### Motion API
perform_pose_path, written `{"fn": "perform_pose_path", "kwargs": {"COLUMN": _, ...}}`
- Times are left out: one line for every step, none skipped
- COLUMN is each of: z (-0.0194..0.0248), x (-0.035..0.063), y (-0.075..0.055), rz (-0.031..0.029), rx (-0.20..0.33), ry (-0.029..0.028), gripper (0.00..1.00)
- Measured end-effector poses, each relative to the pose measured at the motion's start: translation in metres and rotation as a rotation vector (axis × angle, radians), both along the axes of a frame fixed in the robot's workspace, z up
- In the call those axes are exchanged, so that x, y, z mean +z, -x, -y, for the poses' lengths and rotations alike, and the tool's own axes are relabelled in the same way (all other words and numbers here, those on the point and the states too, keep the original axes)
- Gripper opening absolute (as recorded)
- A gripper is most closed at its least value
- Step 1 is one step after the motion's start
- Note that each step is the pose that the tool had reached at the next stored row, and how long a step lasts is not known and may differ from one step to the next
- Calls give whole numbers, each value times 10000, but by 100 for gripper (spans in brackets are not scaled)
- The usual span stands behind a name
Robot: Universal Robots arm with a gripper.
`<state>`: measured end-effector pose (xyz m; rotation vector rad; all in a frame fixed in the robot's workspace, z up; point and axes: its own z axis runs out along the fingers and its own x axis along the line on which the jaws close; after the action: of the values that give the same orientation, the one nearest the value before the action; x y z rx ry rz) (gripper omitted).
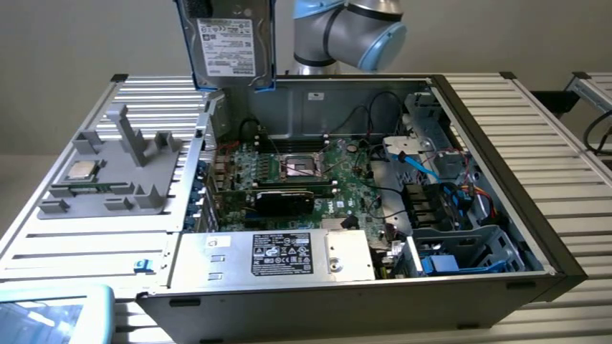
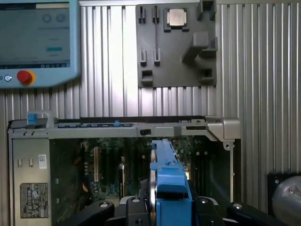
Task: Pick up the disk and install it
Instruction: 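Pick up the disk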
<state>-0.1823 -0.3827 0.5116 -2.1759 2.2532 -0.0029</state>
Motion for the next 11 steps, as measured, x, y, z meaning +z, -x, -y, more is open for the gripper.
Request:
{"fn": "perform_pose_path", "kwargs": {"z": 17, "x": 4, "y": -29, "rz": 2, "rx": 0, "ry": 3, "gripper": 37}}
{"fn": "perform_pose_path", "kwargs": {"z": 36, "x": 10, "y": -57, "rz": 2, "rx": 0, "ry": 6, "gripper": 37}}
{"fn": "perform_pose_path", "kwargs": {"z": 58, "x": 19, "y": -81, "rz": 0, "rx": 0, "ry": 8, "gripper": 37}}
{"fn": "perform_pose_path", "kwargs": {"z": 81, "x": 27, "y": -104, "rz": 1, "rx": 0, "ry": 8, "gripper": 37}}
{"fn": "perform_pose_path", "kwargs": {"z": 107, "x": 34, "y": -129, "rz": 1, "rx": 0, "ry": 8, "gripper": 37}}
{"fn": "perform_pose_path", "kwargs": {"z": 133, "x": 41, "y": -154, "rz": 0, "rx": 0, "ry": 9, "gripper": 37}}
{"fn": "perform_pose_path", "kwargs": {"z": 160, "x": 47, "y": -182, "rz": 0, "rx": 0, "ry": 9, "gripper": 37}}
{"fn": "perform_pose_path", "kwargs": {"z": 188, "x": 53, "y": -213, "rz": 0, "rx": 0, "ry": 8, "gripper": 37}}
{"fn": "perform_pose_path", "kwargs": {"z": 212, "x": 61, "y": -245, "rz": -2, "rx": 0, "ry": 9, "gripper": 37}}
{"fn": "perform_pose_path", "kwargs": {"z": 233, "x": 69, "y": -280, "rz": -4, "rx": 0, "ry": 8, "gripper": 37}}
{"fn": "perform_pose_path", "kwargs": {"z": 254, "x": 77, "y": -317, "rz": -9, "rx": 0, "ry": 9, "gripper": 37}}
